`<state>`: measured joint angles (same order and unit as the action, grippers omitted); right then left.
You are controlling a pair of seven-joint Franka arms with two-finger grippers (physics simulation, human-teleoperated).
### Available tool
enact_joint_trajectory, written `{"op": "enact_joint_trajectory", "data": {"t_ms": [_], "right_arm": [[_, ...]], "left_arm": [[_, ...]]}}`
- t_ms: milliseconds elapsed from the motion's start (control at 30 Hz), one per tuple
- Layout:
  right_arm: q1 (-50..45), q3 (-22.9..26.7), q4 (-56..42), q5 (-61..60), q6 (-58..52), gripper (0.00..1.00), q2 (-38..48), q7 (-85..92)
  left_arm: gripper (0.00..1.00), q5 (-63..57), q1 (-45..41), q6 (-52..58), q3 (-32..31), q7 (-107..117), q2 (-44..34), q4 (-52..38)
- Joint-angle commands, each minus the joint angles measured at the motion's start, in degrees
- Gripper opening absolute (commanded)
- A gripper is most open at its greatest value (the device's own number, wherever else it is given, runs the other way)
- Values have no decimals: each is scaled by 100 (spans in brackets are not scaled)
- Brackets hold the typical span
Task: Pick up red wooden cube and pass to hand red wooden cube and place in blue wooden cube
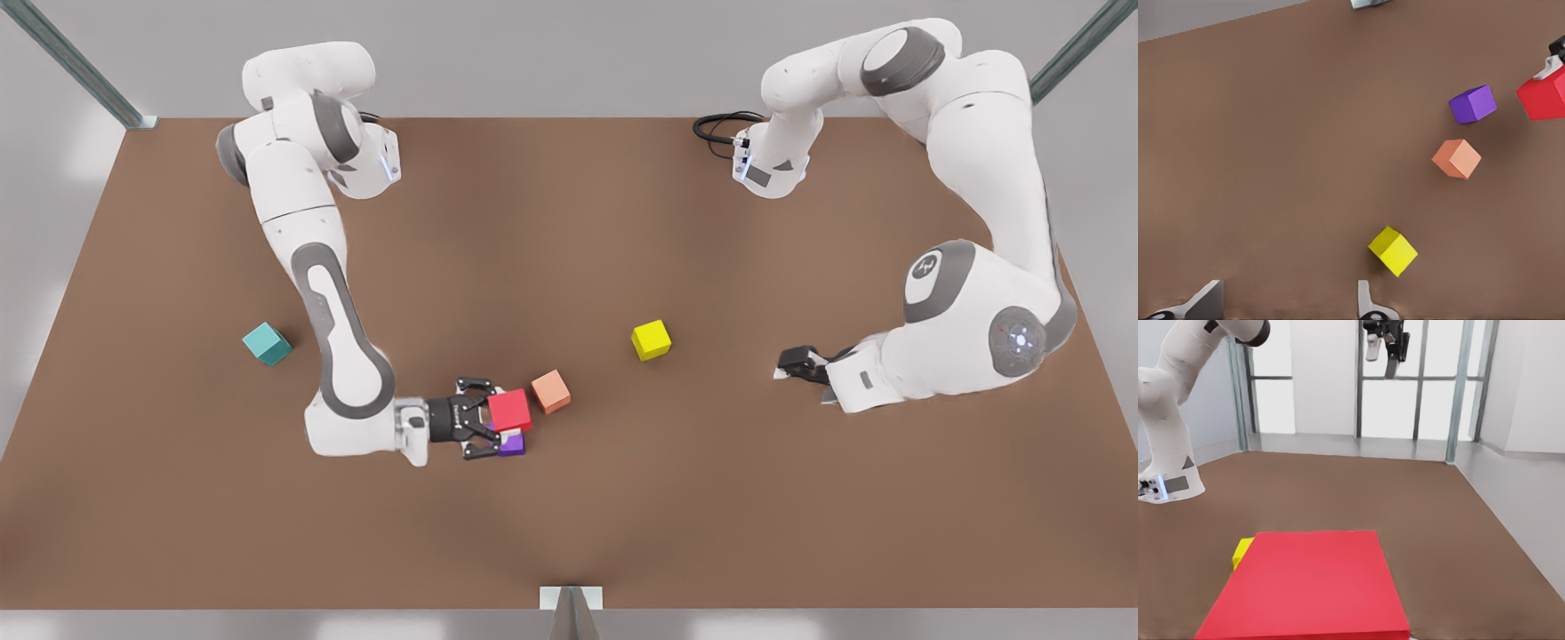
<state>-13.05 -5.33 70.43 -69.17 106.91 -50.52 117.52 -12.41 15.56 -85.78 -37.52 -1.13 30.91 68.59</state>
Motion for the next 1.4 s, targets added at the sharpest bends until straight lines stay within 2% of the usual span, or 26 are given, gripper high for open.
{"op": "enact_joint_trajectory", "data": {"t_ms": [0, 33, 67, 167, 333, 367, 400, 567, 767, 833, 933, 1167, 1233, 1300, 1367], "right_arm": [[13, 23, -38, 1668, -135, 38, 86, -2583], [13, 76, -47, 2125, -170, 38, 165, -2962], [13, 216, -38, 2582, -354, 38, 314, -3209], [5, 885, -152, 3954, -1409, 39, 684, -3596], [22, 1280, -161, 5976, -1779, 39, 807, -3333], [-39, 1587, -126, 6283, -1779, 39, 851, -3341], [-22, 1667, -100, 6653, -1753, 41, 886, -3350], [31, 2273, -82, 6899, -1076, 41, 816, -3306], [409, 2528, 498, 6987, -83, 43, 824, -2638], [426, 2528, 841, 6970, 5, 43, 939, -2638], [374, 2572, 1816, 7031, 445, 43, 1536, -2638], [365, 2590, 3363, 7664, 1112, 43, 2547, -2638], [365, 2599, 3750, 7699, 1358, 43, 2723, -2647], [365, 2599, 4110, 7752, 1525, 43, 2934, -2708], [365, 2599, 4453, 7761, 1772, 43, 3066, -2770]], "left_arm": [[100, 815, -1306, -76, 2507, 412, -1708, 1662], [100, 881, -1626, 34, 2803, 438, -1817, 1728], [100, 889, -1583, 378, 2785, 640, -1756, 1526], [100, 933, -1732, 290, 2733, 1053, -1509, 1490], [100, 1258, -1715, 229, 2653, 1001, -1509, 1481], [100, 1267, -1706, 238, 2653, 1001, -1501, 1481], [100, 1285, -1723, 238, 2653, 939, -1465, 1481], [100, 1267, -1706, 229, 2653, 939, -1395, 1481], [100, 1293, -1723, 229, 2653, 939, -1342, 1481], [100, 1285, -1732, 229, 2653, 939, -1263, 1490], [100, 1267, -1732, 229, 2513, 974, -1263, 1482], [100, 1293, -1653, 194, 2513, 957, -1140, 1481], [100, 1759, -1662, 238, 2407, 983, -1193, 1473], [100, 1505, -1381, 246, 2434, 930, -1167, 1060], [100, 1355, -1187, 211, 2434, 930, -1052, 1060]]}}
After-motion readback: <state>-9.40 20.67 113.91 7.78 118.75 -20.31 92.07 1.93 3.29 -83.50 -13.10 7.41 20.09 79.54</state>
